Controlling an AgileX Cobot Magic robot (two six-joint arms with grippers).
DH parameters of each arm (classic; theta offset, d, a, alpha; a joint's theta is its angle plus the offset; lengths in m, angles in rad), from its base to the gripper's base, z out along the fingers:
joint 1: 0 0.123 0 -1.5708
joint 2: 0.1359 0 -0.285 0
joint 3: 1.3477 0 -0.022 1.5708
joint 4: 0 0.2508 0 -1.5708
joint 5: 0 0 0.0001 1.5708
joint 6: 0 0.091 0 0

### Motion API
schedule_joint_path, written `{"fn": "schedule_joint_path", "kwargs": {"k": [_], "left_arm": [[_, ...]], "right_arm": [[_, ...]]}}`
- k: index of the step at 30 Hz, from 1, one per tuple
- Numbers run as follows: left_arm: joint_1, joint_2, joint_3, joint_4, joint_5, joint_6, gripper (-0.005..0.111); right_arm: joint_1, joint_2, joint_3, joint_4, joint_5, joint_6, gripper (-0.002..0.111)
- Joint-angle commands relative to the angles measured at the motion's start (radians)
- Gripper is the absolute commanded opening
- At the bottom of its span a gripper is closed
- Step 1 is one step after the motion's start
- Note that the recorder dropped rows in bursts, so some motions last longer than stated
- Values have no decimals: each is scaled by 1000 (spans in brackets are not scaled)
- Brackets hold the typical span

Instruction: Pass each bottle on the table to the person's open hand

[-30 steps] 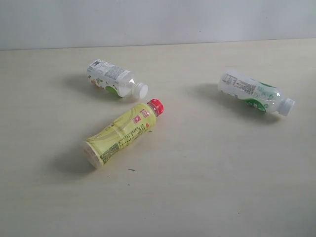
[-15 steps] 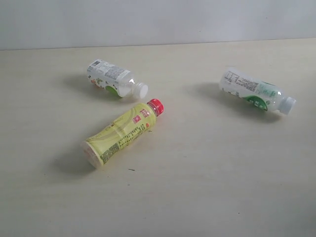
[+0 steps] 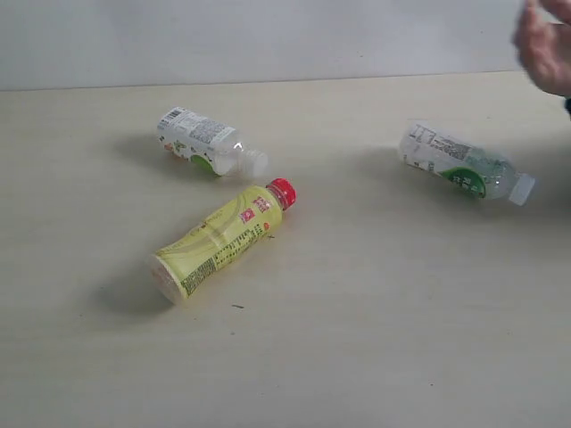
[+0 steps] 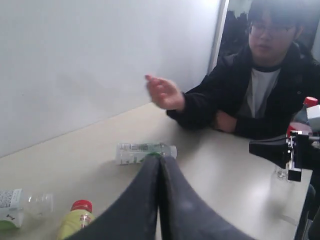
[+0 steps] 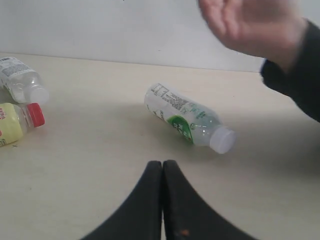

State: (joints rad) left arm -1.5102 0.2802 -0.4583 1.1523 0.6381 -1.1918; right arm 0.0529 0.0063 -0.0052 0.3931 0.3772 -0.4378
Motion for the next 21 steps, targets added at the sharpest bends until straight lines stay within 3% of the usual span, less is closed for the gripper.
{"fn": "schedule_joint_path", "kwargs": {"k": [1,7,21], "left_arm": [[-3,-94,89,63,-22,-46,2],[-3,-145,165,71,-7,-43,2],[-3,-145,170,71,-4,-43,2]], "right_arm": [[-6,-6,5,-1,-6,-5,0],[-6,-6,5,-1,-6,-5,0],[-6,-6,5,-1,-9,-5,0]]}}
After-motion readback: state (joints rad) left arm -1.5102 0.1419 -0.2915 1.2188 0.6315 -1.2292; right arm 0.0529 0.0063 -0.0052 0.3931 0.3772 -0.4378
